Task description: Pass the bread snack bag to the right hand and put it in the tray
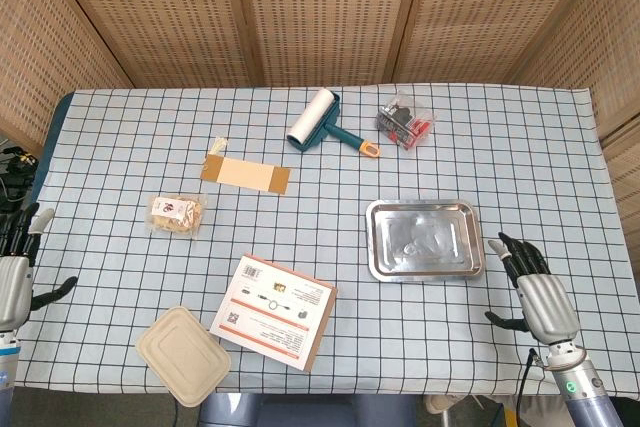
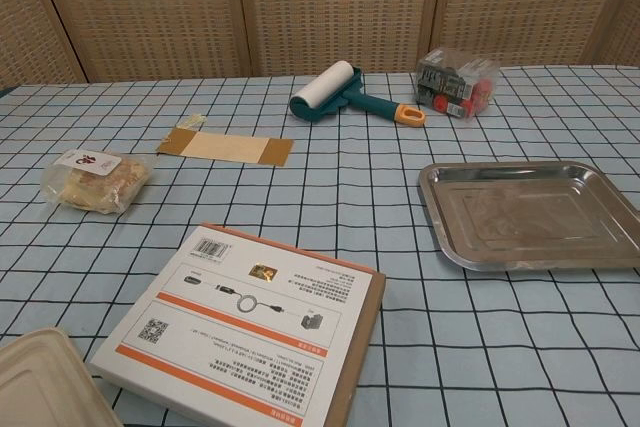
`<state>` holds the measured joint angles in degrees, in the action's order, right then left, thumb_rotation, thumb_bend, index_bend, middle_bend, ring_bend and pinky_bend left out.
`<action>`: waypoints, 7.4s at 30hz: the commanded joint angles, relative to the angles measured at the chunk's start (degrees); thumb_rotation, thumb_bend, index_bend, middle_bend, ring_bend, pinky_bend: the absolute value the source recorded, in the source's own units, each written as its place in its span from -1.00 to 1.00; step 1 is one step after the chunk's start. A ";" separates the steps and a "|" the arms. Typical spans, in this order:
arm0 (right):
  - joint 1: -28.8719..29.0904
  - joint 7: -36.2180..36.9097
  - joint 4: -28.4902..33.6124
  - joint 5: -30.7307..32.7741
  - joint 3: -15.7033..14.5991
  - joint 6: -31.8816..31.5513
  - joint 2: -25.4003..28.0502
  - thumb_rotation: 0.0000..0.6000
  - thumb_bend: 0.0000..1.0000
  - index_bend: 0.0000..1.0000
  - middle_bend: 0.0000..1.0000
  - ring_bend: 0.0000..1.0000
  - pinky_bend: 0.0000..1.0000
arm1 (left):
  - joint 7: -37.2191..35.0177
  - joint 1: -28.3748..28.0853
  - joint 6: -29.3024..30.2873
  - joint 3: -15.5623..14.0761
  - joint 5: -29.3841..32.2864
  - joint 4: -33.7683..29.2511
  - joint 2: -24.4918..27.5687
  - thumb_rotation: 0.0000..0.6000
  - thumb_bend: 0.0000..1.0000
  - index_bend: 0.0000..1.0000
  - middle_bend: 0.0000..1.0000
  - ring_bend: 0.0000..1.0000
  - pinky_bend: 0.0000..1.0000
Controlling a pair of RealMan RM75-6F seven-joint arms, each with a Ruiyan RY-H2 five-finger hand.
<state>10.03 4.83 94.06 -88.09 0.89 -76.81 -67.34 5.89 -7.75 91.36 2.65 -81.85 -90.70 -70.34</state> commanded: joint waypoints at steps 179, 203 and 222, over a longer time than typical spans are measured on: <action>46.96 -21.36 -32.56 34.85 17.46 27.84 -45.41 1.00 -0.75 0.11 -0.11 -0.18 0.10 | -3.01 -7.14 -11.15 1.47 7.01 -4.29 2.87 1.00 -0.77 -1.00 -1.00 -1.00 -1.00; 31.92 -21.28 -13.45 29.32 12.53 15.34 -23.07 1.00 -0.74 0.21 -0.05 -0.10 0.18 | -0.93 -6.04 -11.31 2.34 5.47 -4.91 2.46 1.00 -0.77 -1.00 -1.00 -1.00 -1.00; 24.43 -12.60 -15.17 29.02 8.68 18.80 -18.63 1.00 -0.76 -0.40 -0.77 -0.75 -0.71 | 2.65 -5.26 -10.42 2.15 3.94 -5.89 1.40 1.00 -0.77 -1.00 -1.00 -1.00 -1.00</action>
<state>34.71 -7.48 78.32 -59.78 9.88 -58.97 -86.59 8.54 -13.00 80.95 4.81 -77.91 -96.59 -68.94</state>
